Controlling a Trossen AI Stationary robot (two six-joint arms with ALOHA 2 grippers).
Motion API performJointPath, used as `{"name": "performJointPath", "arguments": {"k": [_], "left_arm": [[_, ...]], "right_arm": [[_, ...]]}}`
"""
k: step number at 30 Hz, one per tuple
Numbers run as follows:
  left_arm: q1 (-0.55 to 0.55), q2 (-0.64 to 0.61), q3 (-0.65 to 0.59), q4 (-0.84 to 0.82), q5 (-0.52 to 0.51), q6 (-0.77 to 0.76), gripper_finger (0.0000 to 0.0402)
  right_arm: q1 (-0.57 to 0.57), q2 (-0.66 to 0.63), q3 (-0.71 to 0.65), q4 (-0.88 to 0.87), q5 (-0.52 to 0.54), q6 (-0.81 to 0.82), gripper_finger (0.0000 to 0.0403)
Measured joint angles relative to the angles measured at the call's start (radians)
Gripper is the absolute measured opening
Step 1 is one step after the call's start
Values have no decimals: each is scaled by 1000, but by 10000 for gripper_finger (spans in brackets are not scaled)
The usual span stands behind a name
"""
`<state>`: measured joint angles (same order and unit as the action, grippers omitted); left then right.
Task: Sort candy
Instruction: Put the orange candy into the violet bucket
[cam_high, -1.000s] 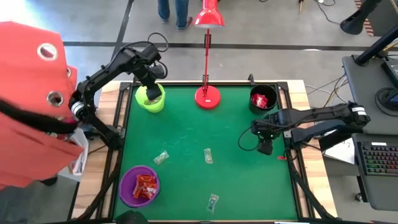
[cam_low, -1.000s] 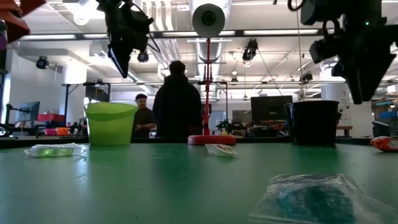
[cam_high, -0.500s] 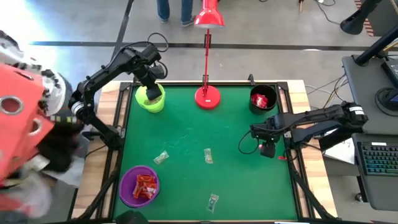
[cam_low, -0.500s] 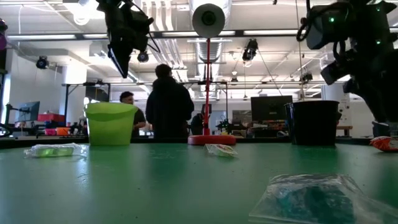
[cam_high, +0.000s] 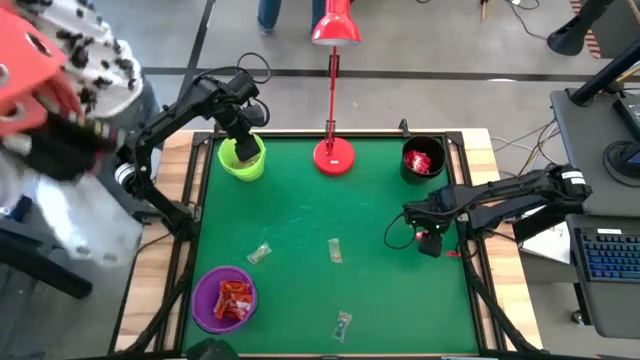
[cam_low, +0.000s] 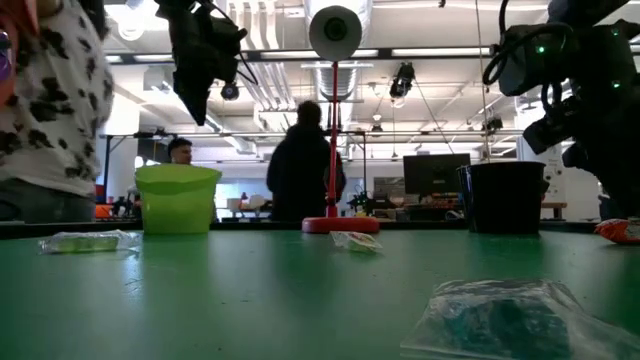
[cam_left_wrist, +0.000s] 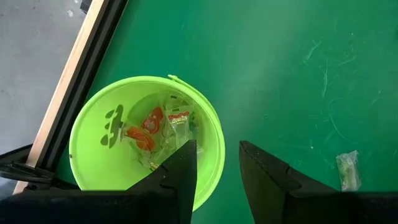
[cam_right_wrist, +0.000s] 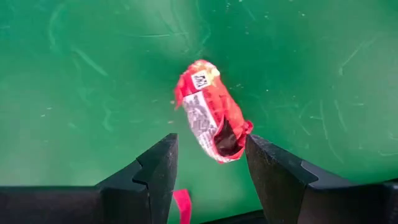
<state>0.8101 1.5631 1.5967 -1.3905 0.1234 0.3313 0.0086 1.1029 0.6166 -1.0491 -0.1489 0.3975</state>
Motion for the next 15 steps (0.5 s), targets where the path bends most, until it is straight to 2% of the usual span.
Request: {"name": "performJointPath", "arguments": {"k": [15], "left_arm": [[0,0,0,3,0,-8,102]], "right_arm": [[0,13,-94,91,20,128,172]]}}
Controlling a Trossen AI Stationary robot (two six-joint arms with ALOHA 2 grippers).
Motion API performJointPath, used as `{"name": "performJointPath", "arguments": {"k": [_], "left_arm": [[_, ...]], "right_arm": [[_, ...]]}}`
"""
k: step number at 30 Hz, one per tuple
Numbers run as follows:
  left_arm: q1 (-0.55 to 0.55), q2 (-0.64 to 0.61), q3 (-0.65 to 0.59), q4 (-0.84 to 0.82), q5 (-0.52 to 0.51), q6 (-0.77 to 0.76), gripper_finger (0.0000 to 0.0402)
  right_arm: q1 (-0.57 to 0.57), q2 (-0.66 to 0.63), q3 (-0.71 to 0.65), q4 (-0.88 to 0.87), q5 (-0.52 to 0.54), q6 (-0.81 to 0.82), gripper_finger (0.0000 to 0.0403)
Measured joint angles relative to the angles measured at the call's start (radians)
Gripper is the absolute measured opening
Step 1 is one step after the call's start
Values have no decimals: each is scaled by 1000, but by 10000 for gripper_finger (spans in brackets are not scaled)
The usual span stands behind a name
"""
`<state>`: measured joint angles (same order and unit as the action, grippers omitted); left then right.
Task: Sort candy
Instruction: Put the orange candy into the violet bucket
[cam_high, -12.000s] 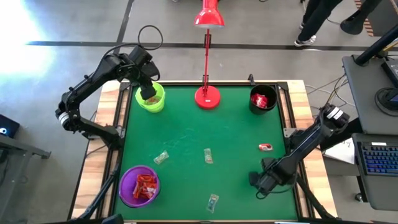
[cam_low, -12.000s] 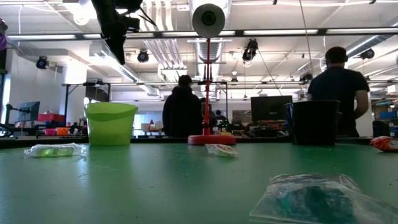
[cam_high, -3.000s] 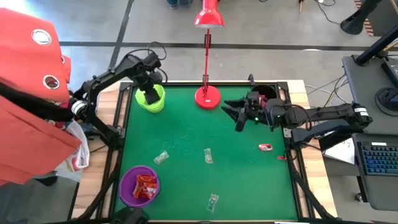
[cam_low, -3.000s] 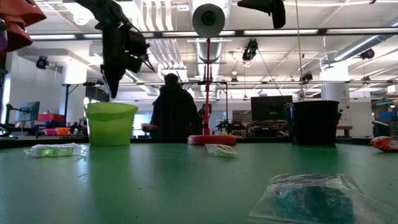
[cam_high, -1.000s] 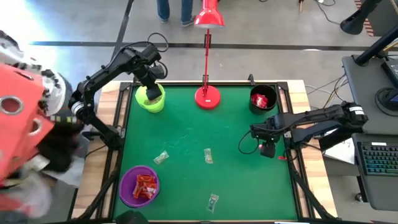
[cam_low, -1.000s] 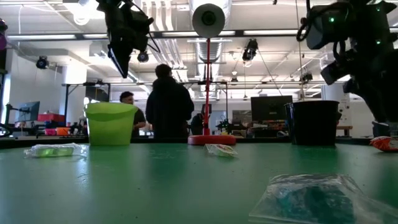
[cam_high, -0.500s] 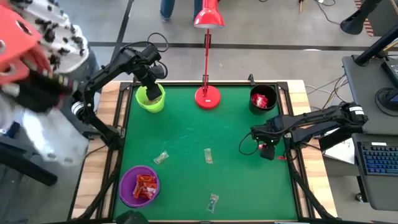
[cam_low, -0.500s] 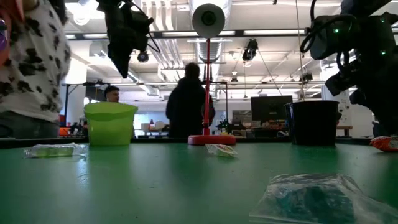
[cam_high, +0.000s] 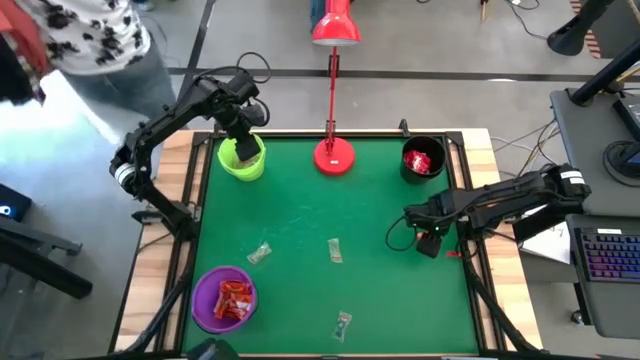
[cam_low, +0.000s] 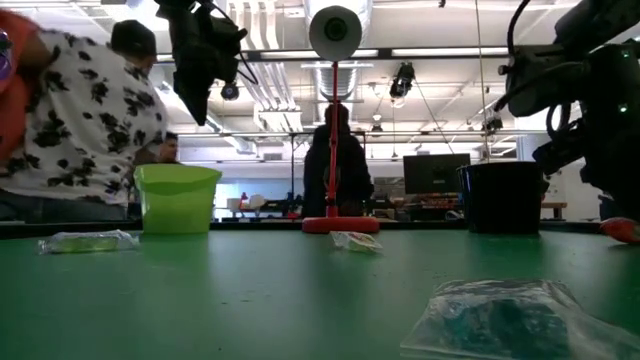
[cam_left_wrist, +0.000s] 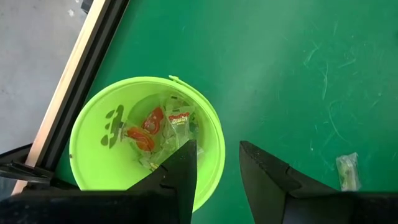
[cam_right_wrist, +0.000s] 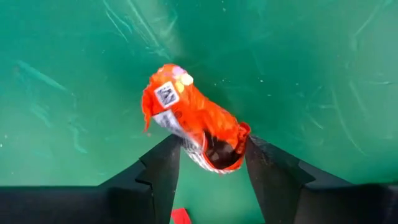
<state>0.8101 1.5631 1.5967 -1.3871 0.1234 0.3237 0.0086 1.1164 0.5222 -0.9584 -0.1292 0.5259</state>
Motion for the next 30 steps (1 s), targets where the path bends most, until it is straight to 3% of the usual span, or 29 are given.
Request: {"name": "performJointPath", "arguments": {"k": [10,21,30], "left_arm": [[0,0,0,4,0,0,102],[0,0,0,3,0,7,102],[0,0,0,-22,12,54,102]], "right_arm": [[0,-2,-45,57,-5,103,137],[0,-2,-40,56,-13,113,21],[0,0,46,27,-18,131,13]]}}
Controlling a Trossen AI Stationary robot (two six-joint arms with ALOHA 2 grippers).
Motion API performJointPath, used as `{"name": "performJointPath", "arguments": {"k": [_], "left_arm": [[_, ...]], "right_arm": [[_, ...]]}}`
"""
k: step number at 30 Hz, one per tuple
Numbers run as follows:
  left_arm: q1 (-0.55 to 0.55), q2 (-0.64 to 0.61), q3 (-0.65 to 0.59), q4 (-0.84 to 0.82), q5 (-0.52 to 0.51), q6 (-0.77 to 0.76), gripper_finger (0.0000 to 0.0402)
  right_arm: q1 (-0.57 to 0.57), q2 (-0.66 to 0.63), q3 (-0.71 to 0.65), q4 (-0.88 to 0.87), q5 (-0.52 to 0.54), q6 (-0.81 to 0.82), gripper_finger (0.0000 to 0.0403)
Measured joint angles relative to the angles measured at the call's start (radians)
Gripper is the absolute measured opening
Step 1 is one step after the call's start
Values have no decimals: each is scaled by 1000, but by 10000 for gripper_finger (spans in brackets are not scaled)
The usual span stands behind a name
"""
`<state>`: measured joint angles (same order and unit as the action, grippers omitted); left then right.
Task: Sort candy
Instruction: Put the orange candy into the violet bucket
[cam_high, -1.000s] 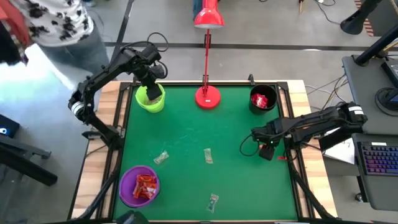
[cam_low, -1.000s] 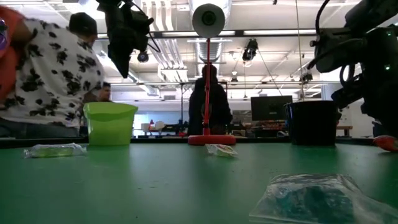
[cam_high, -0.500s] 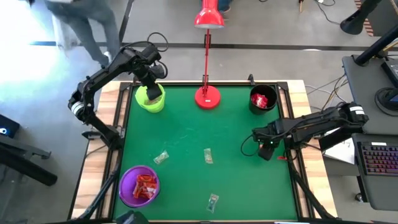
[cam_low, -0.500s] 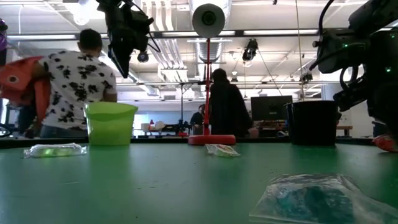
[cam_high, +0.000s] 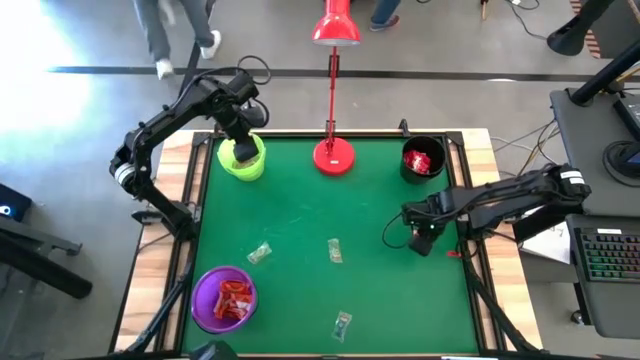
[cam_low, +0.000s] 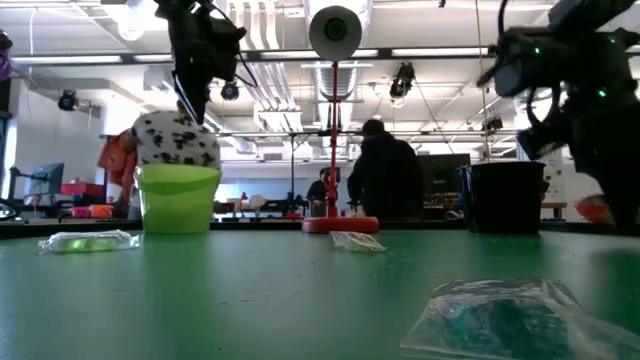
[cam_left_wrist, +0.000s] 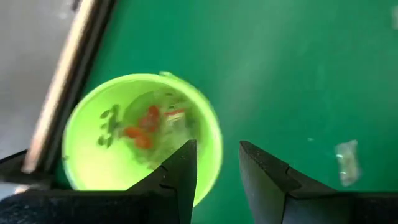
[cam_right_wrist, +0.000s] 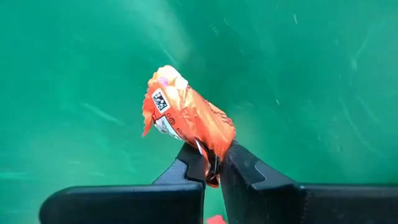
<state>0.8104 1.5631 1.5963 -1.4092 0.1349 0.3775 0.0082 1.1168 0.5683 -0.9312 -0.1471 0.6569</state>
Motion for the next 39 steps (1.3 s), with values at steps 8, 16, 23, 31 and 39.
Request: {"name": "performJointPath", "arguments": {"k": [8,16,23,31,39], "left_arm": [[-22,0,0,15,282,30,102],[-122,0,0,107,437,42,121],[-242,0,0,223,473,39,152],[-336,0,0,578,480,-161,155],[-352,0,0,802,494,-295,155]], "right_arm": [[0,0,171,1,80,37,13],[0,-1,368,100,357,35,13],[0,-1,505,283,533,-8,13],[-2,52,637,339,596,-158,13],[-2,189,761,337,596,-223,13]]}}
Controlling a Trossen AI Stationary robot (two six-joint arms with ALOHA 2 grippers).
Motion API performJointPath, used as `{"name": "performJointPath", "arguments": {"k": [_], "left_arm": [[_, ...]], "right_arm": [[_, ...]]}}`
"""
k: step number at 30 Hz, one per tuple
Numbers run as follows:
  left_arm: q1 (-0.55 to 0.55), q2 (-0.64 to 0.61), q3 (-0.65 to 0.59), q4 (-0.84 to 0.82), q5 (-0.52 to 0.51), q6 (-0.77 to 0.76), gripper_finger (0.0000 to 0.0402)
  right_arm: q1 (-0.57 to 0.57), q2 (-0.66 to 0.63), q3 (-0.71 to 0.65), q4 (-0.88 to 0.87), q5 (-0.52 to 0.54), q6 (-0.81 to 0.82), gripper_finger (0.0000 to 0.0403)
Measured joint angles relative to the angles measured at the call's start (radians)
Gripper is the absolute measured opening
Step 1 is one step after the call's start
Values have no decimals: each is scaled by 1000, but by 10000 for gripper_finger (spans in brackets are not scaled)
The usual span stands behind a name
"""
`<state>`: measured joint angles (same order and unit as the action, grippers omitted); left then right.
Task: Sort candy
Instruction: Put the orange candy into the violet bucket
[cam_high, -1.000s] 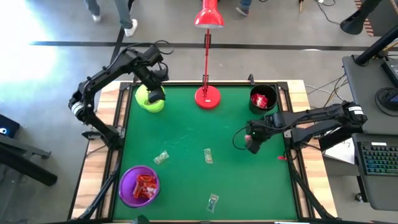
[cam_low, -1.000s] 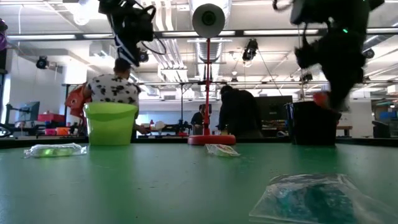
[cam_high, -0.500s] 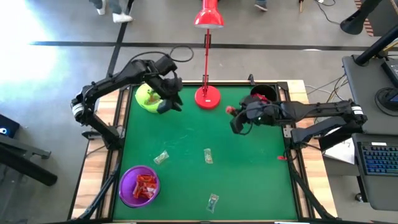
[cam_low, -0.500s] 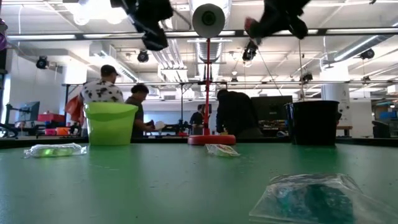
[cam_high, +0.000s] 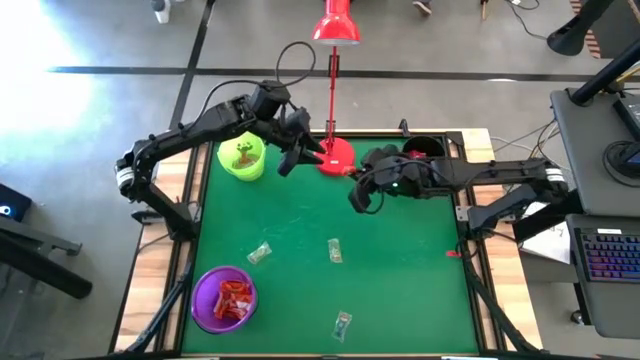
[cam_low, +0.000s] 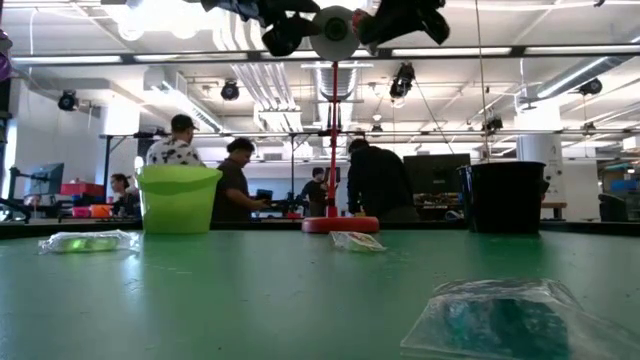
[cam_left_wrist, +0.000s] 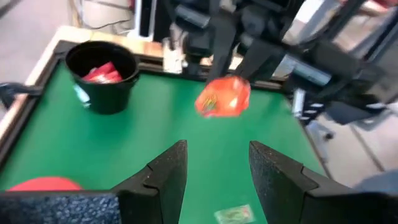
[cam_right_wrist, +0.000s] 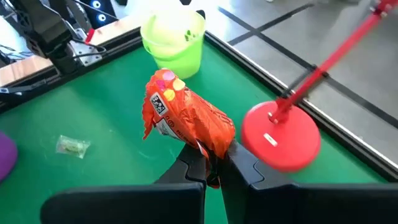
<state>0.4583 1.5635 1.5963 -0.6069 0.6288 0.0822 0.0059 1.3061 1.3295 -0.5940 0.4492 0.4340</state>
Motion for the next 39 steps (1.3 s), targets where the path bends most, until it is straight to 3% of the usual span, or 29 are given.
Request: {"name": "performJointPath", "arguments": {"k": [3,14,26,39], "left_arm": [[-2,1,0,12,68,-6,155],[-4,32,0,4,73,-12,155],[-5,42,0,3,148,3,155],[-16,42,0,4,120,2,155]], "right_arm": [[0,58,57,1,-1,-23,13],[-22,207,236,-9,0,-85,13],[-41,215,248,-22,-9,-82,13],[-50,215,248,-22,-34,-78,13]]}}
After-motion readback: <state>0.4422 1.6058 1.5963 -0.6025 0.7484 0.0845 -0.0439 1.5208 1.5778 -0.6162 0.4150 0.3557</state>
